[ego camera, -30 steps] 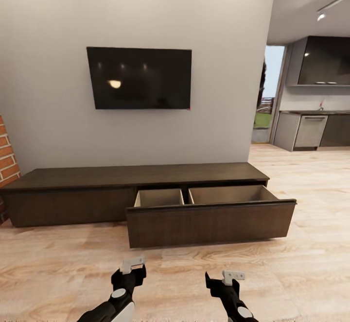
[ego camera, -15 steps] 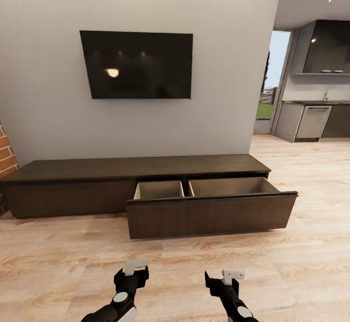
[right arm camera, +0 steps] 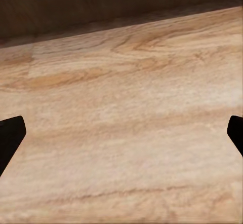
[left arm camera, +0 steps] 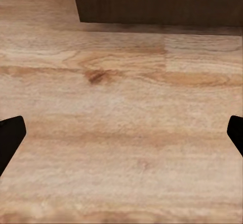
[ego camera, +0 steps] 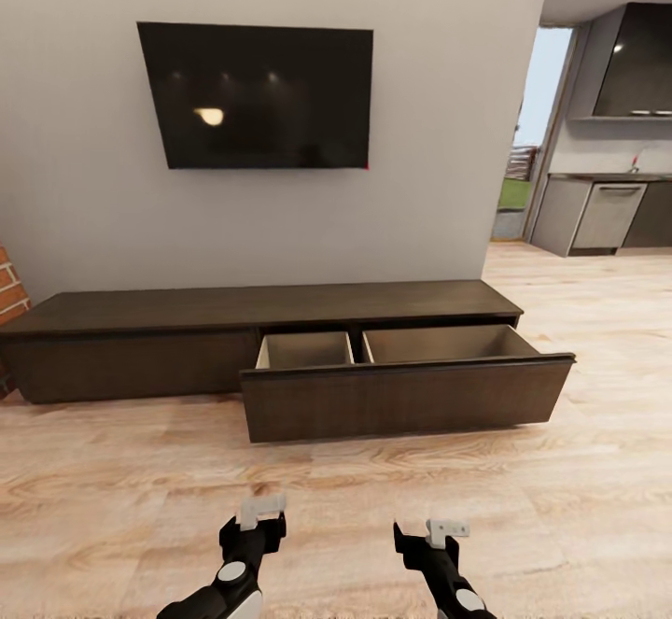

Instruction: Place each of the two pumpkins and all three candles from the living room inside a cabinet in the living room (use any cabinet), then make sure every cabinet is closed, and position the cauldron so it is next to a table in the living room.

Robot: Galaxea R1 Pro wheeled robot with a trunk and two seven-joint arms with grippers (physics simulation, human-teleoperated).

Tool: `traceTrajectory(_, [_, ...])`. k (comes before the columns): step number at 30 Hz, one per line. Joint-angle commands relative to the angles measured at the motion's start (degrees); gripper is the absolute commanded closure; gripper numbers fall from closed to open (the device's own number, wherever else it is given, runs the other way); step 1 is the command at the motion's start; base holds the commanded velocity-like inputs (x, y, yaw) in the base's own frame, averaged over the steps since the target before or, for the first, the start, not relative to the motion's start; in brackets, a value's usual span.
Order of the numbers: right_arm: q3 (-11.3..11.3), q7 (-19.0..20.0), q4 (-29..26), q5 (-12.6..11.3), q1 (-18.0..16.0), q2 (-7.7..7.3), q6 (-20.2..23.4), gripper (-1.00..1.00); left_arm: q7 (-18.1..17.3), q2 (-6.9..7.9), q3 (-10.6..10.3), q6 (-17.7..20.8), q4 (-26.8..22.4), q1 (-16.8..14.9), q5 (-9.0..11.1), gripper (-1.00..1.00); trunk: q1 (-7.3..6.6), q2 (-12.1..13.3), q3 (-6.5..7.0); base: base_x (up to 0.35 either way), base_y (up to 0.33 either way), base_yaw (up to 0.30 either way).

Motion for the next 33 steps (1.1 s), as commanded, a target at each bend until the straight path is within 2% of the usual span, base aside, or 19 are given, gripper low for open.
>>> traceTrajectory(1, [0.46,-0.3,0.05,-0.42,-0.05,-0.04,-0.19,-1.0,0.37,0.06,-0.48,-0.41,-0.07,-0.1,0.6,-1.0,0.01,-0.04,-0.29,0.0,0.0,0.0])
traceTrajectory(33, [0.5,-0.32,-0.04,-0.42,-0.02,-0.06,-0.23,-1.0,0.37,0.05,-0.49,-0.47,0.63,-0.1,0.6,-1.0,0.84,-0.47,-7.37,0.0,0.0,0.0])
